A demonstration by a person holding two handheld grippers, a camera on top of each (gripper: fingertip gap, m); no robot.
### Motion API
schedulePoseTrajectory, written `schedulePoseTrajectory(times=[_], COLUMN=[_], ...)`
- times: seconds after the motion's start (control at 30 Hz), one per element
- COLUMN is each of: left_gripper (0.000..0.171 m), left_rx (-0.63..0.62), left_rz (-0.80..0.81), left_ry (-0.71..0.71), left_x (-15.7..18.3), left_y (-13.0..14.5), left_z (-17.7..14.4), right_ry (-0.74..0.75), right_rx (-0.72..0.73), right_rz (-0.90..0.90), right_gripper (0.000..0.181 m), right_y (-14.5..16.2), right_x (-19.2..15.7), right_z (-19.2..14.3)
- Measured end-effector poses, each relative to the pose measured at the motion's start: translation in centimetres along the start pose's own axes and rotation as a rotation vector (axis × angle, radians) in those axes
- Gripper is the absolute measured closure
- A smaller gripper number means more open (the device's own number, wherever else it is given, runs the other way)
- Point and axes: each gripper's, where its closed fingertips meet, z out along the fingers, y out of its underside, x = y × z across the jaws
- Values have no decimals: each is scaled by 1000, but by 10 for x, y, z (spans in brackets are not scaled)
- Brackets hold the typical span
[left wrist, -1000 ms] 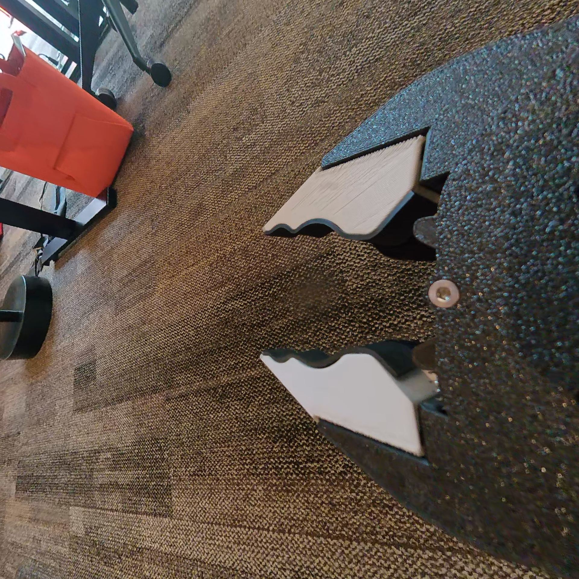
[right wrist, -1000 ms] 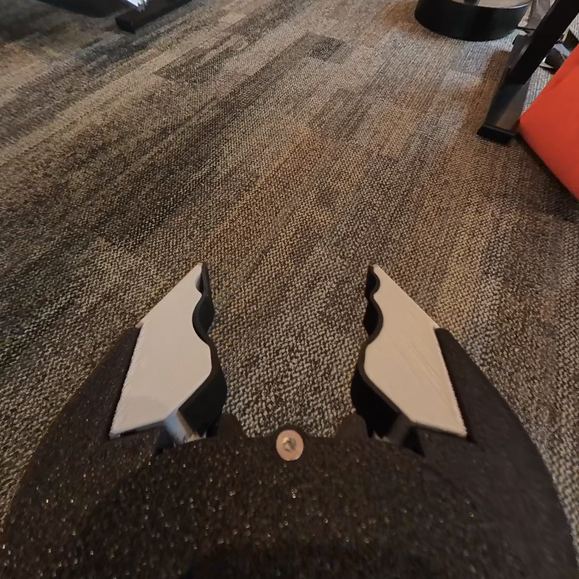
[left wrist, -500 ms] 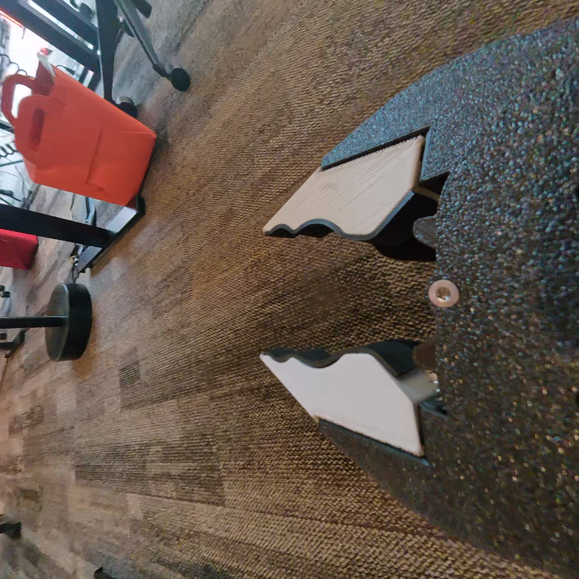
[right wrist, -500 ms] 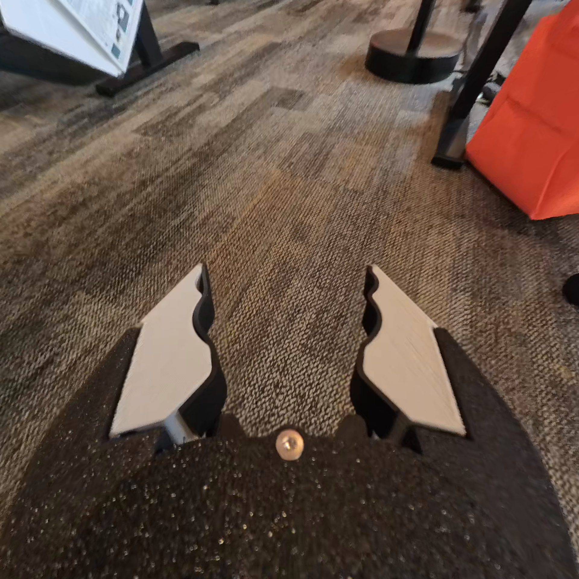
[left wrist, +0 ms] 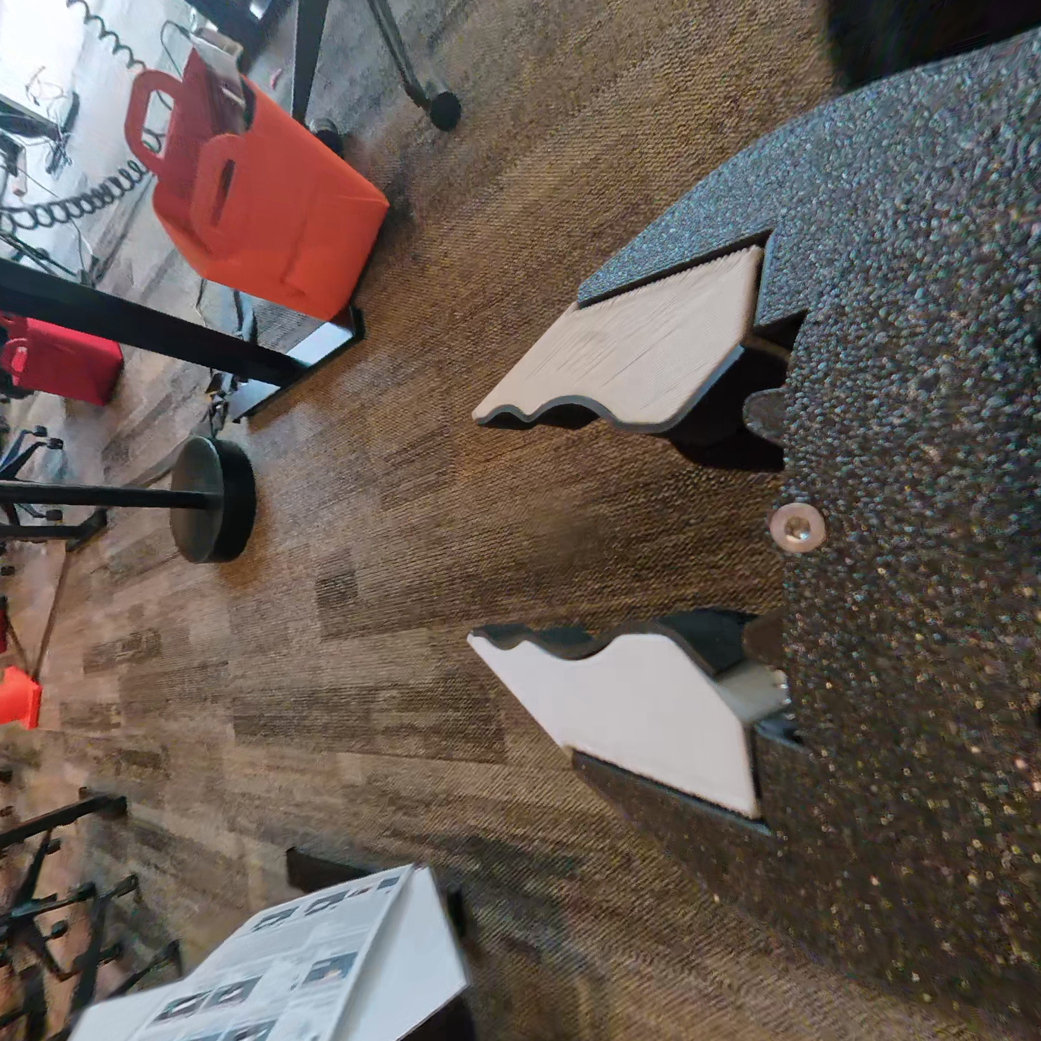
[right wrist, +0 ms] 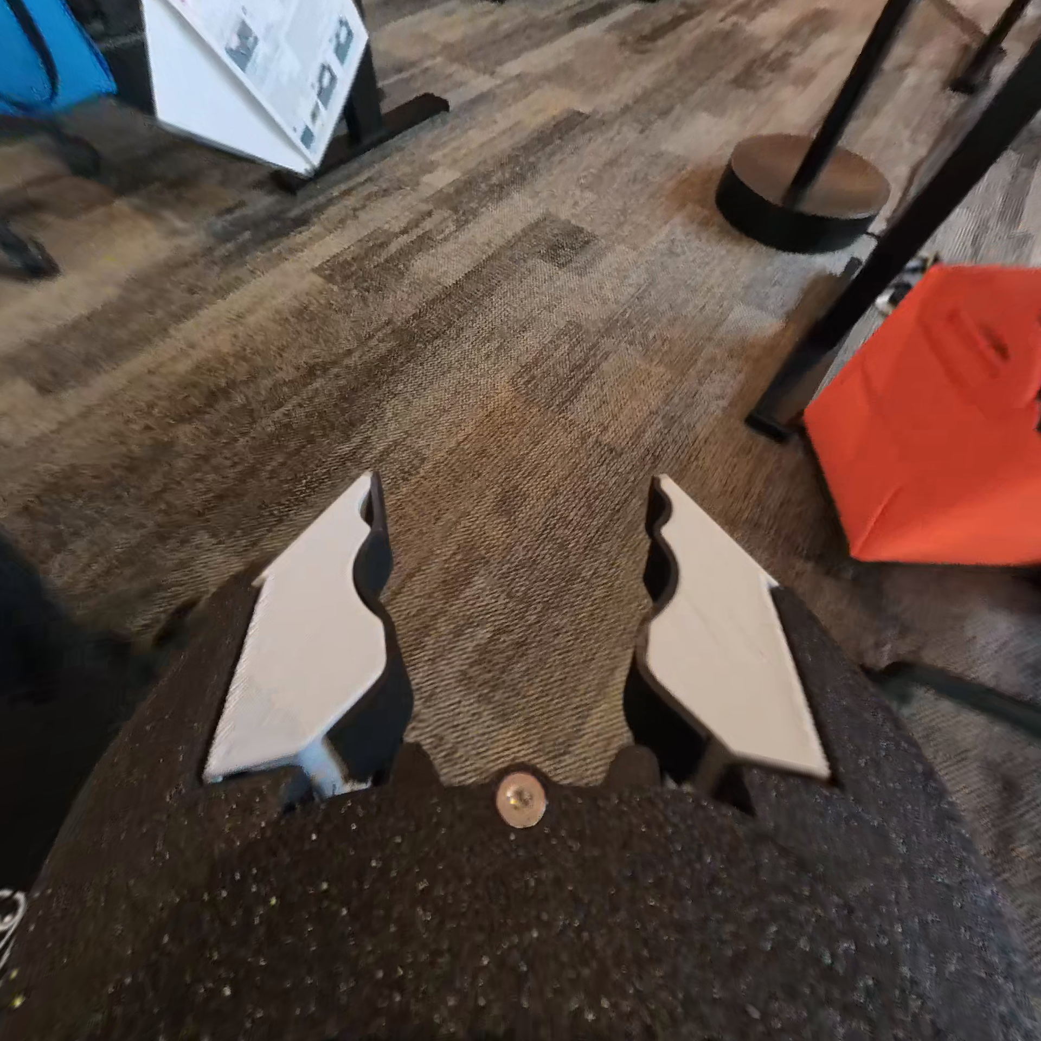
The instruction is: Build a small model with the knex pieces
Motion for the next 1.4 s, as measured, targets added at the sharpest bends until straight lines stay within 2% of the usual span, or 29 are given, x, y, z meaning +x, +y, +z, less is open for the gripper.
schedulePoseTrajectory(times=[0.1, 0.2, 0.3, 0.4, 0.47, 0.57, 0.7, 0.77, 0.87, 0.97, 1.1, 1.2, 1.3, 1.4], left_gripper=[104, 104, 108, 109, 110, 114, 113, 111, 110, 111, 119, 118, 125, 138], left_rx=[6, 11, 44, 51, 43, 48, 38, 9, -35, -76, -119, -171, -241, -300], left_rz=[4, -6, -8, -83, -169, -271, -330, -348, -360, -371, -365, -316, -309, -275], left_ry=[-3, -13, -33, -22, -1, 18, 9, 15, 31, 48, 56, 53, 62, 73], left_x=[-14, -31, -53, -73, -80, -87, -119, -136, -159, -174, -189, -204, -228, -262], left_y=[-21, -11, 3, 13, 8, -30, -94, -125, -179, -241, -338, -404, -456, -500], left_z=[26, 86, 181, 301, 377, 464, 537, 564, 591, 608, 621, 642, 676, 731], right_ry=[0, -1, -28, -73, -119, -190, -255, -265, -280, -280, -259, -238, -226, -228], right_rx=[5, 54, 106, 163, 178, 184, 132, 98, 34, -49, -176, -267, -341, -363], right_rz=[-52, -22, -21, -45, -19, 19, 55, 61, 77, 104, 156, 183, 238, 260], right_gripper=[92, 91, 92, 92, 93, 94, 94, 94, 95, 96, 96, 97, 98, 96], right_y=[-38, -62, -79, -103, -127, -178, -249, -287, -344, -393, -453, -494, -526, -558], right_x=[45, 80, 105, 122, 128, 133, 138, 143, 155, 178, 220, 253, 284, 312], right_z=[49, 126, 224, 325, 387, 464, 548, 570, 580, 571, 548, 543, 570, 640])
